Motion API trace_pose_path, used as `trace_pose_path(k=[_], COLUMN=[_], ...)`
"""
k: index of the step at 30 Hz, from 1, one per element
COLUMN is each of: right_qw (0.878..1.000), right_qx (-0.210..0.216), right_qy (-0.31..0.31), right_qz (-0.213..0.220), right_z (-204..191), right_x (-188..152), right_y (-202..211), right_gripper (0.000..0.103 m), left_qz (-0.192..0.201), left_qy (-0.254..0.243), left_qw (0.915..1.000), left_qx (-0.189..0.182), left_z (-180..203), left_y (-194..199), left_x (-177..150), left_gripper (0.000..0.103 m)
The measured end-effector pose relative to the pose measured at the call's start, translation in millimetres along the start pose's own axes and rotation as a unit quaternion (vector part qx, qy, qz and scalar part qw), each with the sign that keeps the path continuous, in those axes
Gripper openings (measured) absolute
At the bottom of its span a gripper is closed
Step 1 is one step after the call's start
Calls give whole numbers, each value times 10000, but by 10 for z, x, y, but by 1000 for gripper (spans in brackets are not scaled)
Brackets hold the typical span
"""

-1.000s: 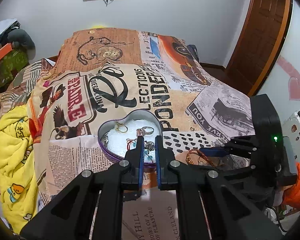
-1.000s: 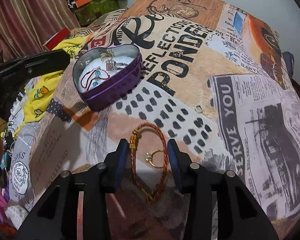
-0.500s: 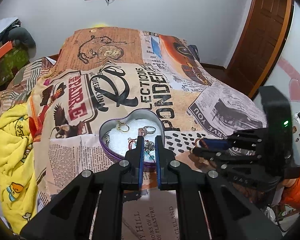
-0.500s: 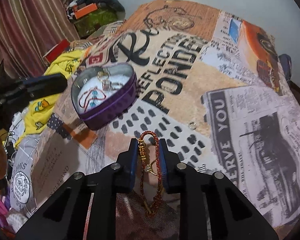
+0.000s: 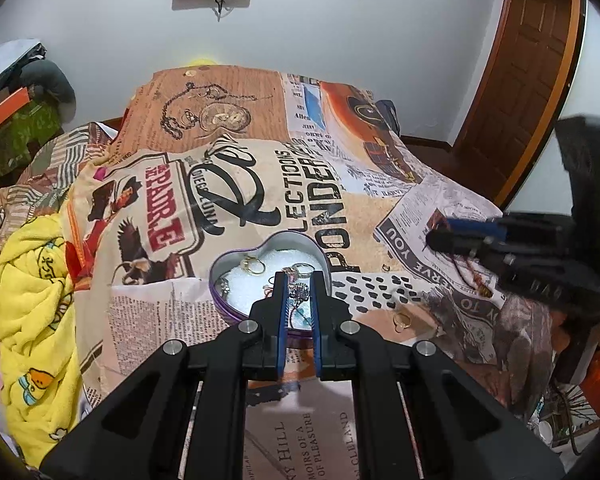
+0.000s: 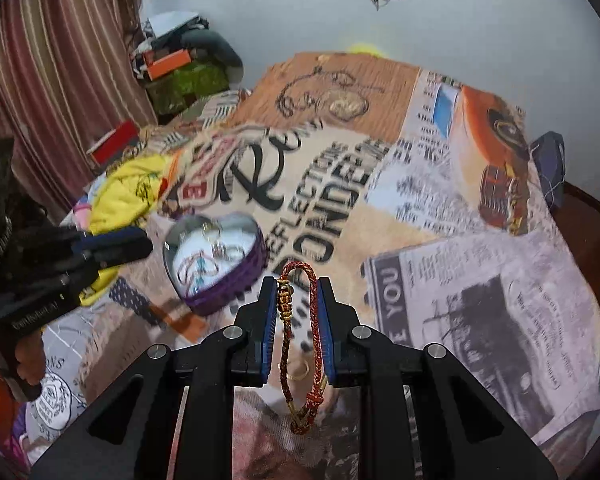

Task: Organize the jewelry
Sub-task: 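Lift and carry the braided bracelet toward the heart tin with the right tool, then lower the bracelet into the tin and open the right tool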

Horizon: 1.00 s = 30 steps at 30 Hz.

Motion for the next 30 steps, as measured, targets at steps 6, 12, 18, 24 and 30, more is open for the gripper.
trace_pose_path(k=[6, 12, 18, 24, 30], right_qw=[9997, 9987, 9969, 9954, 9946], right_qx=[91, 470, 764, 897, 959], right_qy=[22, -42, -189, -190, -115], right_qz=[245, 185, -58, -285, -383], right_z=[-89, -268, -367, -432, -505], right_x=[240, 434, 513, 568, 598], right_y=[32, -220, -498, -697, -798], right_gripper=[17, 17, 17, 18, 18], left_qz=[22, -108, -262, -323, -126], left_qy=[46, 47, 136, 190, 283], left_qw=[10000, 9999, 9994, 9991, 9995], left_qx=[-10, -123, -194, -216, 22], left_z=[-94, -136, -197, -264, -445], left_y=[-3, -129, -325, -427, -258], left_x=[32, 27, 3, -15, -30], left_gripper=[8, 8, 8, 8, 17])
Point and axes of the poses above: each gripper's, at about its wrist camera, not at the fingertips, and y roughly against the way its jaws point, z to its right, x to its top, the point moved 2 cm from there along -y, roughly the way its jaws point, and after that the axes turned 7 degrees about y, right-handed, at the moved point
